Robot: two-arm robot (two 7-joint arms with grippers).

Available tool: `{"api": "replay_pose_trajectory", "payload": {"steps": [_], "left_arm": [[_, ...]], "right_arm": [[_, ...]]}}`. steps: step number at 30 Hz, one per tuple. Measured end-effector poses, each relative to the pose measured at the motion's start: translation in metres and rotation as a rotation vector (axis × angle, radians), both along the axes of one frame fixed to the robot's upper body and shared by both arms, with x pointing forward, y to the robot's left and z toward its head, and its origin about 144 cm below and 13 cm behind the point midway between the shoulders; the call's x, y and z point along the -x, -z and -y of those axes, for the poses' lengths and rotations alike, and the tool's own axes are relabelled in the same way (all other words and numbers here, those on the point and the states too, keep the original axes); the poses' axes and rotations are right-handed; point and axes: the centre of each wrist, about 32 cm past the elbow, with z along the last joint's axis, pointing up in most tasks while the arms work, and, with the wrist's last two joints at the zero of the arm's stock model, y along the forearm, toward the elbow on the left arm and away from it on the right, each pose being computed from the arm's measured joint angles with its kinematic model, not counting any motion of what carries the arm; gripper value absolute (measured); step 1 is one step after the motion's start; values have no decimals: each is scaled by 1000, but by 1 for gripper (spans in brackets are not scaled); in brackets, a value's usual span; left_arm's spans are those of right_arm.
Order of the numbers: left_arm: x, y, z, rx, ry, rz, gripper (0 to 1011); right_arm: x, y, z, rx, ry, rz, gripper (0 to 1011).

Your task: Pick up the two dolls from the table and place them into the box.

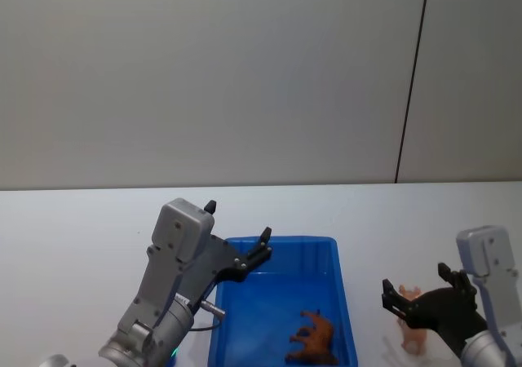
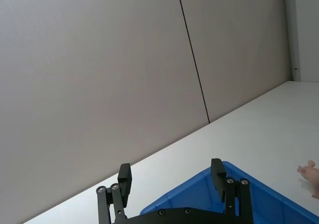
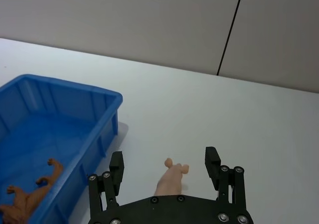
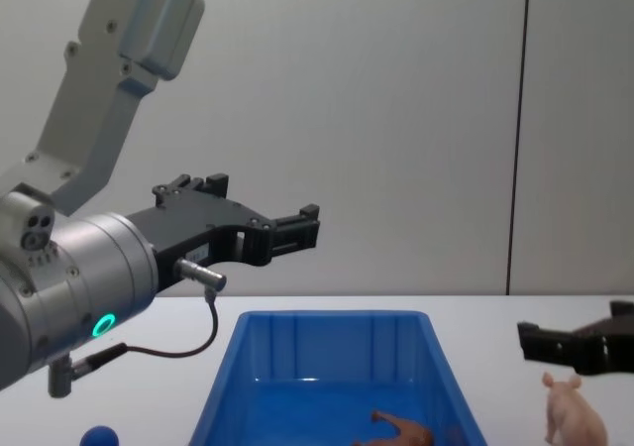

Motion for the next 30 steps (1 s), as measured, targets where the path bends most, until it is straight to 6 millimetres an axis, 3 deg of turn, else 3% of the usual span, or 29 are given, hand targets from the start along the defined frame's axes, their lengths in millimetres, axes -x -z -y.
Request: {"api": "replay_pose_trajectory", "payload": {"steps": [26, 30], "left_arm": [[0, 0, 0, 0, 0, 0, 1001], [0, 0, 0, 0, 0, 0, 1001]], "right_arm": [[5, 33, -5, 24, 28, -122, 998], [4, 38, -6, 24, 33, -133, 901]]}}
